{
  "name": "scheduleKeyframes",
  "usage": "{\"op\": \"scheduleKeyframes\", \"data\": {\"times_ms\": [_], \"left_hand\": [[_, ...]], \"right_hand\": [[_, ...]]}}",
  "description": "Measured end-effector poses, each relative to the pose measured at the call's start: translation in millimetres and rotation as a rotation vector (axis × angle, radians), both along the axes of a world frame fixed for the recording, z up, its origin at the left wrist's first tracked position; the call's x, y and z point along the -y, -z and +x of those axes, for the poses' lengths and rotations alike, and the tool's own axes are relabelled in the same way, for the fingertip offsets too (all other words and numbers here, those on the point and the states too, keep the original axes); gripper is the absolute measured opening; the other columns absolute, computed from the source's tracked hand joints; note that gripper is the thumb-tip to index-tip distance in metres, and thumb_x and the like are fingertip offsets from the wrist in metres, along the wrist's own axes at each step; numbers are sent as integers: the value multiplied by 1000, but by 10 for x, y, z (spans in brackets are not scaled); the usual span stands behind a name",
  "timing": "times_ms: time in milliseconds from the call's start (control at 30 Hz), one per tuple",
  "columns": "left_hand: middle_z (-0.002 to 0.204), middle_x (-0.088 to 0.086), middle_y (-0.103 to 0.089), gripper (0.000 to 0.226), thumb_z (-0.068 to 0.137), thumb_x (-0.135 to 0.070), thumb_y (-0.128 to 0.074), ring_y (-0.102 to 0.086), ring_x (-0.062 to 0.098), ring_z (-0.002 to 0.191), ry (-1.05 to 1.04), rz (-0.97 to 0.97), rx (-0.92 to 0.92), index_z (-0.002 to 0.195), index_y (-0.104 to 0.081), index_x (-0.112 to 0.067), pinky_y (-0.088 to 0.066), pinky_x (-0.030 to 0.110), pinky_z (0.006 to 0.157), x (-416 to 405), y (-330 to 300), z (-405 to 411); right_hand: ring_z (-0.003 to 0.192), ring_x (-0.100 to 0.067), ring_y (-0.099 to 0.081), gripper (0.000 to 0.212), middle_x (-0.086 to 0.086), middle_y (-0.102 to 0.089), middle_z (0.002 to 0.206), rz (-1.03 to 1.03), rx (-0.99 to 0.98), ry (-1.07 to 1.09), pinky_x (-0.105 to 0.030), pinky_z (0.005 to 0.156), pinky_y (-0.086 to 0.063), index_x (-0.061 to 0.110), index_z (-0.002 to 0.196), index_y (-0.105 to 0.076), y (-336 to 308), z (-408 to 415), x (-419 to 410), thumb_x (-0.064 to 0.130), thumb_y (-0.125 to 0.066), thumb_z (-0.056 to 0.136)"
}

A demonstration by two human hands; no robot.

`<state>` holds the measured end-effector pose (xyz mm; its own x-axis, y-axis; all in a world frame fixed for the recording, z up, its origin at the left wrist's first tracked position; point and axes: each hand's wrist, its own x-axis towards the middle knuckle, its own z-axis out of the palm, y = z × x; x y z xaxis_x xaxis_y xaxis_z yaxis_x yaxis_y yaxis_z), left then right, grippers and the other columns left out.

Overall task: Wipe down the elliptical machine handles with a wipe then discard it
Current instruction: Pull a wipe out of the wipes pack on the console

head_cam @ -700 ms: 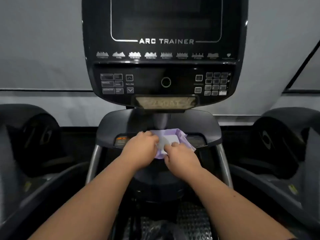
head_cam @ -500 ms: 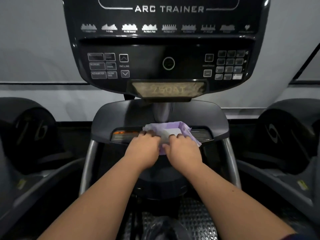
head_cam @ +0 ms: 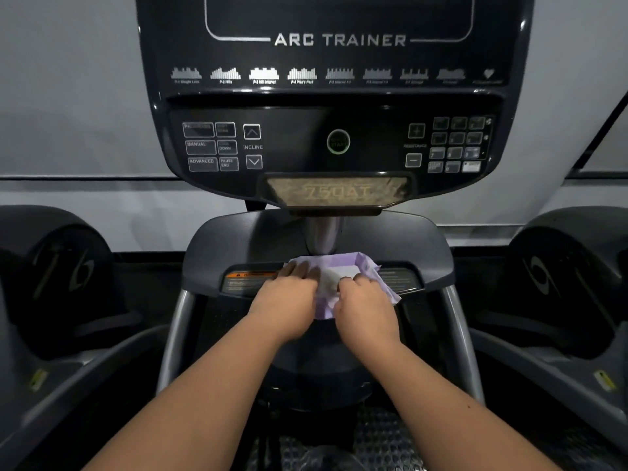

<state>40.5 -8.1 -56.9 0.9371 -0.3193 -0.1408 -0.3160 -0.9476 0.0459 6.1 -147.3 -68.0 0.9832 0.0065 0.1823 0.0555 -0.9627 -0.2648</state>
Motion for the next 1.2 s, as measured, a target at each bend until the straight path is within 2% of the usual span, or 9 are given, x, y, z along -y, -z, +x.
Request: {"op": "scheduleKeyframes", "data": {"times_ms": [100,267,367,500,633,800,967,1067,1200], "left_hand": [[150,8,-45,56,98,-32,-51,-45,30,132,17,-133,121,151,-35,-23,-43,45,106,59,-284,-180],[115,-6,-64,25,98,-32,-50,-61,19,104,30,-460,84,118,-65,-29,-49,41,91,312,-955,-636],[110,-9,-68,25,96,-31,-53,-63,14,103,80,-647,86,117,-68,-30,-50,36,89,559,-1439,-992],[79,-2,-69,9,93,-23,-57,-63,19,80,186,-788,95,88,-64,-19,-52,38,73,960,-2024,-1567],[64,-8,-57,20,88,-18,-57,-51,17,62,381,-881,81,73,-54,-31,-42,36,58,1443,-2425,-2107],[70,-8,-53,12,95,-23,-57,-48,5,67,582,-947,2,83,-56,-25,-41,35,65,2011,-2646,-2574],[67,-9,-58,15,94,-35,-63,-50,4,63,553,-1003,-49,85,-53,-27,-48,35,66,2348,-2418,-2899],[65,-14,-58,18,92,-37,-65,-50,2,60,473,-1087,-54,80,-55,-28,-48,34,63,2476,-2384,-2931],[69,-18,-60,17,94,-33,-64,-51,2,62,413,-1199,-23,79,-56,-28,-48,34,65,2608,-2454,-2854]], "right_hand": [[102,-28,-57,11,-4,-55,119,274,68,68,-33,71,-39,11,96,-60,-223,-225,100,13,-49,96],[63,-11,-53,15,8,-63,71,911,93,202,-27,56,-42,19,77,-57,-890,-801,359,10,-56,89],[64,-13,-62,18,0,-69,71,1192,204,210,-30,58,-49,18,84,-64,-1358,-1232,548,3,-57,90],[65,-14,-63,28,1,-72,77,1421,364,139,-26,58,-52,19,108,-69,-1943,-1955,866,-1,-53,99],[65,-15,-58,20,-3,-69,74,1247,494,100,-29,64,-51,29,106,-73,-2242,-2668,1258,17,-70,91],[76,-9,-66,16,8,-71,85,843,770,248,-16,69,-48,31,94,-71,-2412,-3377,1719,19,-63,87],[67,-13,-65,34,8,-70,79,725,799,368,-21,59,-50,42,100,-64,-2251,-3748,2060,8,-65,96],[76,-12,-66,33,12,-69,85,681,852,393,-14,64,-48,47,97,-62,-2203,-3747,2177,14,-62,99],[88,-11,-63,21,9,-63,92,536,939,362,-17,76,-48,32,101,-66,-2238,-3578,2307,14,-59,94]]}}
